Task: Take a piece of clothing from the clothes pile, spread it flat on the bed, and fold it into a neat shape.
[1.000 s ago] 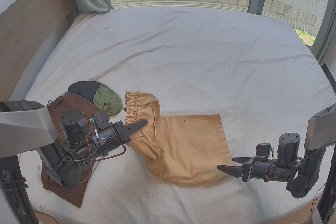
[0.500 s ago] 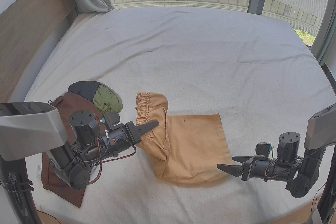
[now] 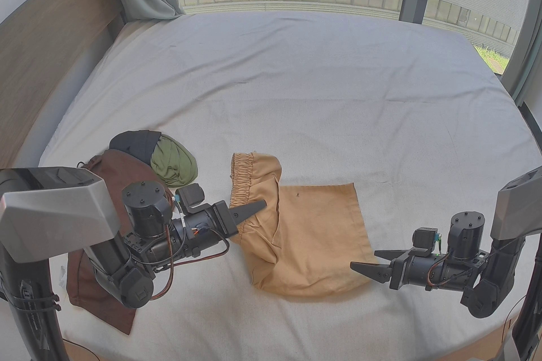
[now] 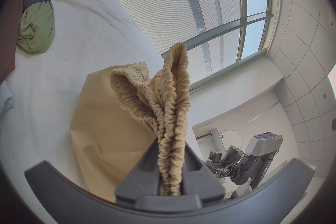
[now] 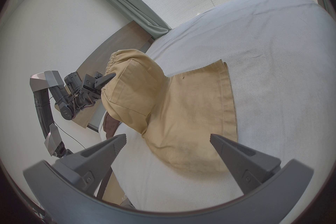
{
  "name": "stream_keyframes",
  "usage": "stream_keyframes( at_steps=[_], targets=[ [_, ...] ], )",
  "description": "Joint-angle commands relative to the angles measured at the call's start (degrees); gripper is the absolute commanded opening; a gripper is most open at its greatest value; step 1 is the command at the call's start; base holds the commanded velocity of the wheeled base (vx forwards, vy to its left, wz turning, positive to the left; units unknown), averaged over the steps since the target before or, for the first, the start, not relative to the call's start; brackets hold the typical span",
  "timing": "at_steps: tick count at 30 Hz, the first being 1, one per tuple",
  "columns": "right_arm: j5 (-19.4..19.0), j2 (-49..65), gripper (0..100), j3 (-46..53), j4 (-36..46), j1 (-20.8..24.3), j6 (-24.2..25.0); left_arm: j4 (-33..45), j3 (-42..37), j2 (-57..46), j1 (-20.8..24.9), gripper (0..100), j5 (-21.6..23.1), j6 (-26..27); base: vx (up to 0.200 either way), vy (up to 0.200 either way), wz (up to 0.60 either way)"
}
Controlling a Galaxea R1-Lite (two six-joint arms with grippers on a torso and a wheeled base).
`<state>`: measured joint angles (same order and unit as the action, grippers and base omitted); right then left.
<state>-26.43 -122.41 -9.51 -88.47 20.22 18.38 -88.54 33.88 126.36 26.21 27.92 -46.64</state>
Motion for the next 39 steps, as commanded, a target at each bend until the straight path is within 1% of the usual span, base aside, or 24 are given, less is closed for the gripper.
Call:
stream_keyframes(
  at_steps=[1,8,17,22,28,31,39],
  targets=[
    [0.0,0.8,100,0.0,0.0,0.1,0.0,0.0,0.2,0.4,0.2,0,-0.1,0.0,0.0,0.0,0.0],
    [0.0,1.3,100,-0.4,0.0,0.1,0.2,-0.1,0.5,0.3,0.3,0,-0.1,0.0,0.0,0.0,0.0],
    [0.1,1.5,100,-2.1,0.0,-0.2,0.2,0.0,3.4,3.0,2.2,0,0.2,-0.4,0.0,0.0,0.0],
    [0.1,1.7,100,-3.0,0.0,-0.7,0.3,0.0,6.6,5.3,3.8,0,0.3,-2.8,0.0,0.0,0.0],
    [0.1,2.7,100,-3.5,0.0,-0.8,1.2,0.0,9.1,8.5,5.8,0,0.3,-3.5,0.0,0.0,0.0],
    [0.1,2.7,100,-3.9,0.0,-1.2,1.4,0.0,10.6,10.4,6.7,0,0.0,-5.1,0.0,0.0,0.0],
    [0.1,2.5,100,-4.3,0.0,-1.7,1.5,0.5,14.6,14.1,7.9,0,-0.1,-5.4,0.0,0.0,0.0]
  ],
)
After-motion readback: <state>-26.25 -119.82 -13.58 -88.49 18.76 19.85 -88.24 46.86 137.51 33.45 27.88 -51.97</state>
